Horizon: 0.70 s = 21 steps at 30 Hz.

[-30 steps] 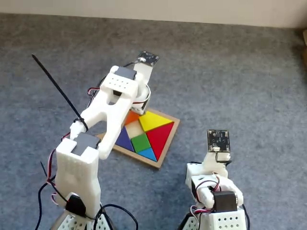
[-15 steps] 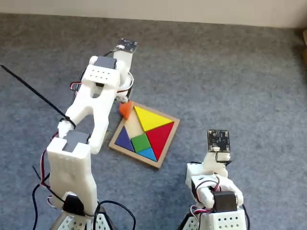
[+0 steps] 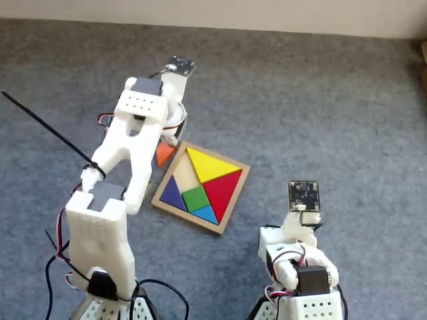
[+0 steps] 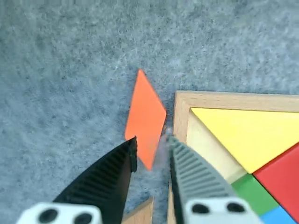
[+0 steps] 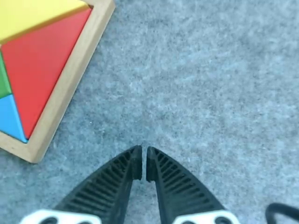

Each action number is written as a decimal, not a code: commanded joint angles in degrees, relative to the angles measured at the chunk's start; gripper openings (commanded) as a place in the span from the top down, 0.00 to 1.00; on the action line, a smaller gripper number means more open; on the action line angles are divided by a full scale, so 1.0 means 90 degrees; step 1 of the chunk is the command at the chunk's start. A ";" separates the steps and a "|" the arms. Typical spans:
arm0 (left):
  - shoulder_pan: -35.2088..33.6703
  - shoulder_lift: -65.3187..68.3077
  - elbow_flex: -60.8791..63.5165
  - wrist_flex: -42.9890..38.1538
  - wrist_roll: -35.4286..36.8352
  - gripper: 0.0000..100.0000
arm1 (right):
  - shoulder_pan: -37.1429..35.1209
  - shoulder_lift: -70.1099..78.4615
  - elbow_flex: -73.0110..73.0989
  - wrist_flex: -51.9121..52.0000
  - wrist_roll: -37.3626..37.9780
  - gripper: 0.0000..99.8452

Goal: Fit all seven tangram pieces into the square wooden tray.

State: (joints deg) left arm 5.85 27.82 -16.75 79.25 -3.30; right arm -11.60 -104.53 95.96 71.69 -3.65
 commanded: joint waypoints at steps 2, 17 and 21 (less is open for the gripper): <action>-0.0308 0.0063 -0.0327 0.0137 -0.0410 0.76 | 0.0073 -0.0112 0.0855 0.0034 -0.0039 0.97; -0.0669 0.1832 -0.1617 0.0322 -0.1260 0.80 | 0.0073 -0.0112 0.0855 0.0034 -0.0039 0.97; -0.0542 0.1910 -0.1734 0.0381 -0.1416 0.83 | 0.0073 -0.0112 0.0855 0.0034 -0.0039 0.97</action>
State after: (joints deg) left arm 0.22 44.97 -29.32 82.33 -14.29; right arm -11.60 -104.53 95.96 71.69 -3.65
